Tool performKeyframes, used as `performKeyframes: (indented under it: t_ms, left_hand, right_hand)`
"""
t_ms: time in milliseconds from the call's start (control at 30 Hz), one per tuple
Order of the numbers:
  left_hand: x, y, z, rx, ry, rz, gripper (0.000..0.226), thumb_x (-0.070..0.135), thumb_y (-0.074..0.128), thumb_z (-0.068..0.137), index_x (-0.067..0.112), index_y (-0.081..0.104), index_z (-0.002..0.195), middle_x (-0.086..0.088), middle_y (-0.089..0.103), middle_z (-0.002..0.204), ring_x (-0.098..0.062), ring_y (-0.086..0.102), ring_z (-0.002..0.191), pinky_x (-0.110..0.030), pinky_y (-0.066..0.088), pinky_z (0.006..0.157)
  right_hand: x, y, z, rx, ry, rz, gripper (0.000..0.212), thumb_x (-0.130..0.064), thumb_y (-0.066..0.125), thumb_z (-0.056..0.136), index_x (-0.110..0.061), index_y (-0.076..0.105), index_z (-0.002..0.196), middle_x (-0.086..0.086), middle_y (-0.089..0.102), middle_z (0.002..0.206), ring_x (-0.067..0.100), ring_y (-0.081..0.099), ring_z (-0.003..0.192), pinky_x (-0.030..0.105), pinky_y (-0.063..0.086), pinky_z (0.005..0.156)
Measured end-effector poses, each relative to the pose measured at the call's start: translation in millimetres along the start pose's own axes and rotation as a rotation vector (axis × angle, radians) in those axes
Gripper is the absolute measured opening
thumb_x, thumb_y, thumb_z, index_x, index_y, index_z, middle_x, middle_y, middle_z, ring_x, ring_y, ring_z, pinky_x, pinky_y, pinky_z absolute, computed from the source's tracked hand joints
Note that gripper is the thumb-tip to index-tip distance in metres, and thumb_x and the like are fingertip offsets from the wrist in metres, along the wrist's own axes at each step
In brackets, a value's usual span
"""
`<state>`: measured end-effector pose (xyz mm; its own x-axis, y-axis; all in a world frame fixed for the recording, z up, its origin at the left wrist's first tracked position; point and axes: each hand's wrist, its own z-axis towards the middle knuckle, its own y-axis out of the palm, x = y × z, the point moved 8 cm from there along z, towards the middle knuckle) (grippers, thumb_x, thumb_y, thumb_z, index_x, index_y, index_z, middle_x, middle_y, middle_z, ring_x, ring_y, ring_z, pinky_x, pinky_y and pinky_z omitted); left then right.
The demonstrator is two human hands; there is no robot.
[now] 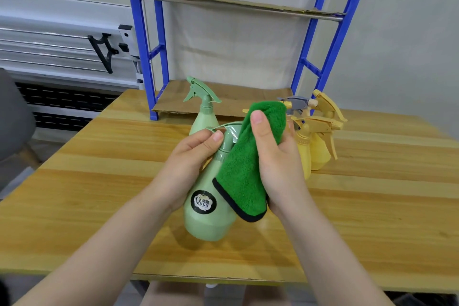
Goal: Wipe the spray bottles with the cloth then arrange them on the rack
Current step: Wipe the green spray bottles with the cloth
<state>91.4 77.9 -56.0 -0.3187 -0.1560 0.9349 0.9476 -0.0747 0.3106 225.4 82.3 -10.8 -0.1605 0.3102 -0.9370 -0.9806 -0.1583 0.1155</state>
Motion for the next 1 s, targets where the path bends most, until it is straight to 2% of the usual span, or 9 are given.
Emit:
performKeyframes:
  t_ms: [233,400,467,600,700,800,833,933,1000]
  left_hand:
    - [4,2,-3,0.065,0.064,0.045,0.037,0.029,0.064,0.085,-0.007,0.061,0.092,-0.015,0.067,0.087,-0.026,0.062,0.079,-0.033,0.053,0.072]
    - [3,3,-3,0.109,0.091,0.123,0.033,0.031,0.059,0.085,0.003,0.067,0.098,-0.016,0.072,0.094,-0.025,0.066,0.084,-0.036,0.054,0.077]
    - [1,3,-4,0.119,0.096,0.148,0.035,0.032,0.060,0.088,0.001,0.066,0.102,-0.022,0.071,0.100,-0.027,0.066,0.086,-0.042,0.053,0.081]
    - [1,3,-5,0.147,0.107,0.164,0.036,0.035,0.060,0.087,0.003,0.066,0.099,-0.015,0.072,0.098,-0.024,0.066,0.087,-0.044,0.052,0.083]
    - [8,4,-4,0.152,0.113,0.187,0.037,0.041,0.062,0.084,0.005,0.066,0.094,-0.011,0.072,0.092,-0.021,0.066,0.083,-0.038,0.053,0.077]
    - [12,-2,0,0.194,0.076,0.080,0.028,0.032,0.057,0.090,0.007,0.067,0.096,-0.011,0.074,0.095,-0.022,0.068,0.082,-0.038,0.056,0.077]
    - [13,-4,1,0.204,0.067,0.070,0.027,0.031,0.056,0.092,0.008,0.068,0.096,-0.012,0.074,0.096,-0.022,0.068,0.083,-0.038,0.056,0.077]
    - [15,-5,3,0.201,0.059,0.100,0.032,0.034,0.058,0.089,0.004,0.066,0.095,-0.012,0.073,0.095,-0.023,0.066,0.083,-0.039,0.054,0.079]
    - [13,-3,1,0.193,0.050,0.117,0.028,0.034,0.059,0.086,0.008,0.067,0.094,-0.009,0.074,0.094,-0.021,0.068,0.083,-0.037,0.055,0.077]
  right_hand:
    - [-5,-6,2,0.054,-0.230,-0.225,0.016,-0.057,0.044,0.091,-0.058,0.055,0.079,-0.020,0.056,0.078,0.007,0.055,0.082,0.020,0.045,0.079]
    - [-8,-12,3,0.143,-0.291,-0.464,0.025,-0.046,0.032,0.097,-0.041,0.047,0.079,-0.018,0.051,0.078,-0.023,0.050,0.082,0.007,0.036,0.071]
    - [-7,-14,3,0.169,-0.247,-0.563,0.028,-0.052,0.026,0.092,-0.037,0.046,0.080,-0.016,0.048,0.078,-0.011,0.055,0.078,0.023,0.038,0.071]
    - [-5,-20,6,0.215,-0.244,-0.836,0.071,-0.069,0.018,0.094,-0.013,0.062,0.093,0.009,0.061,0.096,0.032,0.062,0.083,0.037,0.048,0.070]
    - [11,-26,12,0.150,-0.151,-0.486,0.051,-0.070,0.032,0.093,-0.029,0.062,0.095,-0.004,0.064,0.104,0.008,0.062,0.096,0.031,0.047,0.085]
    - [45,-33,13,0.130,0.131,-0.118,0.096,-0.095,0.036,0.068,-0.023,0.060,0.126,0.003,0.055,0.140,0.012,0.057,0.122,0.037,0.047,0.103]
    - [46,-34,10,0.122,0.095,-0.153,0.096,-0.093,0.035,0.068,-0.020,0.060,0.124,0.002,0.059,0.136,0.015,0.058,0.120,0.034,0.049,0.101]
    - [19,-16,0,0.032,-0.161,-0.406,0.047,-0.064,0.039,0.086,-0.025,0.057,0.105,-0.024,0.064,0.100,-0.004,0.060,0.096,0.016,0.047,0.083]
    - [13,-8,-2,-0.025,-0.248,-0.624,0.048,-0.060,0.044,0.089,-0.023,0.051,0.120,-0.027,0.060,0.108,-0.004,0.058,0.102,0.017,0.046,0.087]
